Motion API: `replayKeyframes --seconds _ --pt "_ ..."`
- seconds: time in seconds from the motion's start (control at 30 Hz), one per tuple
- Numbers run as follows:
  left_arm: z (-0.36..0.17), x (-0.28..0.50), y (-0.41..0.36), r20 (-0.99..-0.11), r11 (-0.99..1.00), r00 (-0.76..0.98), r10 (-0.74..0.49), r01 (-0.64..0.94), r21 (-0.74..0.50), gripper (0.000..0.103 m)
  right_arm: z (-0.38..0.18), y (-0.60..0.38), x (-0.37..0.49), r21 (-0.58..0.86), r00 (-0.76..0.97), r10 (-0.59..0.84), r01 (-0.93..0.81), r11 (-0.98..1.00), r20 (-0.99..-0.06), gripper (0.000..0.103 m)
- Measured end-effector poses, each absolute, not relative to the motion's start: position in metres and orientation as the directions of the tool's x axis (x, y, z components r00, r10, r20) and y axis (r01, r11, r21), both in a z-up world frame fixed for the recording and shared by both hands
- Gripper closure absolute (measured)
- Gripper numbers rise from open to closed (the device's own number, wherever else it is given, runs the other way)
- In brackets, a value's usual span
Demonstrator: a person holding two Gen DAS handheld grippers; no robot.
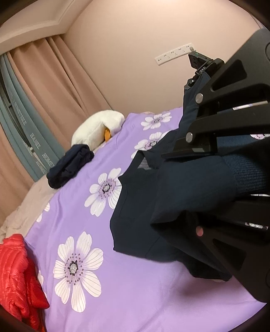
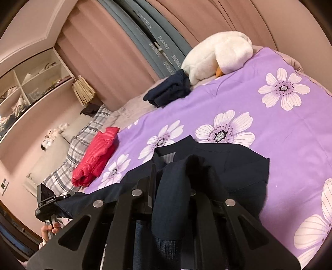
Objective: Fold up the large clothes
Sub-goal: 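Lift the hem with both grippers and fold it toward the collar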
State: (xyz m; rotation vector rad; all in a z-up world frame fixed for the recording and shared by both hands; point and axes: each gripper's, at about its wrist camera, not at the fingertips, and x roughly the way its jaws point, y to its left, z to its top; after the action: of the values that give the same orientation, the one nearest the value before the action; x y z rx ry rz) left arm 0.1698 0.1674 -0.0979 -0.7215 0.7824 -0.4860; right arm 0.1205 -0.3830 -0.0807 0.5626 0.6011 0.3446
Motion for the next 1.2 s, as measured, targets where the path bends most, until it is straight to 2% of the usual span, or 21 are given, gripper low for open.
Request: replayKeyframes --seconds 0.3,0.6,0.9,1.2 --pt "-0.125 0.241 0.156 -0.555 0.703 0.578 -0.598 0.047 -0.709 0.093 -0.102 -0.387 0.179 0.587 0.747 0.439 -0.081 0.806 -0.5 0.092" --pt "-0.167 0.301 0.14 -0.652 0.741 0.505 -0.566 -0.035 -0.67 0.093 -0.146 -0.397 0.225 0.612 0.702 0.415 0.037 0.79 -0.579 0.092" --pt "-0.198 0.339 0.133 -0.7 0.746 0.462 -0.544 -0.117 -0.656 0.092 -0.177 -0.409 0.248 0.63 0.666 0.403 0.13 0.766 -0.628 0.092" --pt "-0.217 0.367 0.134 -0.73 0.738 0.43 -0.531 -0.188 -0.648 0.09 -0.184 -0.409 0.271 0.623 0.643 0.382 0.193 0.758 -0.663 0.092"
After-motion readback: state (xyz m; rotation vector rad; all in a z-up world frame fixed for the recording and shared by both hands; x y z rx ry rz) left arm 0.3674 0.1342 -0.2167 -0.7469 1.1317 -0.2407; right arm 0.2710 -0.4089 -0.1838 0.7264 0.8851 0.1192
